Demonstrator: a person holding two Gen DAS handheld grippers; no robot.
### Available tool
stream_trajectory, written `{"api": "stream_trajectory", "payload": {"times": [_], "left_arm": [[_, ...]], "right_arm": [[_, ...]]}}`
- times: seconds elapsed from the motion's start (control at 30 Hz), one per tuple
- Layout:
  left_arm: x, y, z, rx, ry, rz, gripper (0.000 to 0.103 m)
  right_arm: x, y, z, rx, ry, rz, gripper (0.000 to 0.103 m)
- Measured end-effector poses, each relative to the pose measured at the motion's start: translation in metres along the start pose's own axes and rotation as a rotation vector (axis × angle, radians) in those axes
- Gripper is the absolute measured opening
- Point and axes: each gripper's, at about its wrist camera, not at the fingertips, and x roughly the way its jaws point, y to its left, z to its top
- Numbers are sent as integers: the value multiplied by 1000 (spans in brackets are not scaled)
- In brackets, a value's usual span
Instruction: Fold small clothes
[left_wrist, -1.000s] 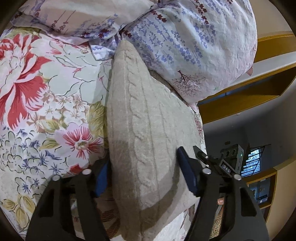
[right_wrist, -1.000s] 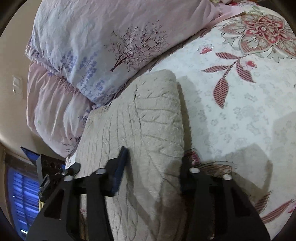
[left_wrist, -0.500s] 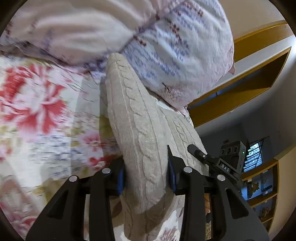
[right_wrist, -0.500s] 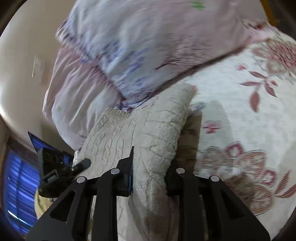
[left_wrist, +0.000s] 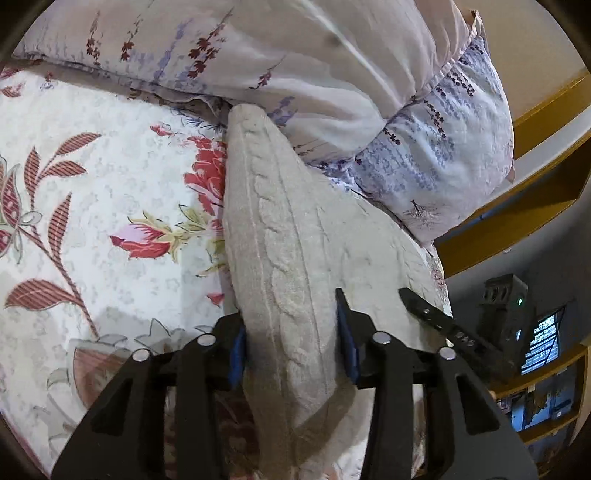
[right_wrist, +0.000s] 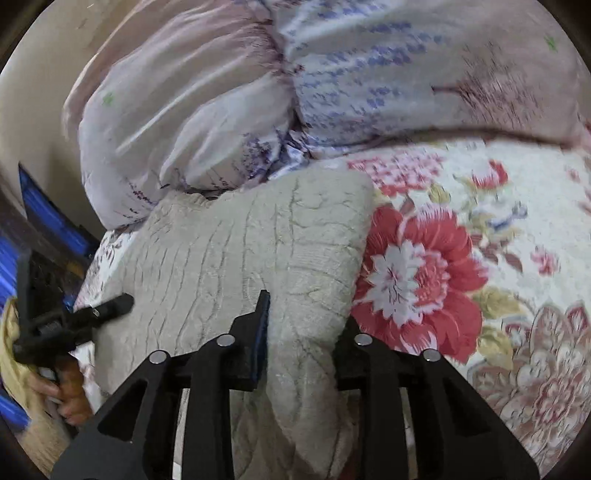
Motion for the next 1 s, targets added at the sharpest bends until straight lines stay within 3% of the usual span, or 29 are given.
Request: {"api": "stream_trajectory", "payload": {"times": [0.13,0.2,0.33,0.43,0.53,0.63,0.73,0.87,1.0], "left_arm": [[0,-6,0,42,-16,75,64],[-7,-14,1,78,-42,126,67],[-35,-27,-8,171,-125,228,75],[-44,-38,-17,244,-139,285,79],[-37,-39,-25,264,-101,308,80],[-25,-32,-31,272,-86,338,83],[-21,-28,-31,263,-88,336,87],[-28,-31,-37,262,-119,337,86],[-47,-42,-54,309,-175,351,90]], "right_arm": [[1,-14,-1,87,40,-5,55],[-9,-16,-7,76,30,-24,57],[-50,-5,-11,34,-139,-116,57],[-71,17,-17,-67,-220,-80,55],[-62,40,-28,-187,-168,-75,51],[-24,47,-38,-235,-29,-155,52],[-17,51,-43,-257,-65,-196,54],[-29,49,-44,-221,-87,-181,54],[-61,50,-50,-208,-193,-197,81]]}}
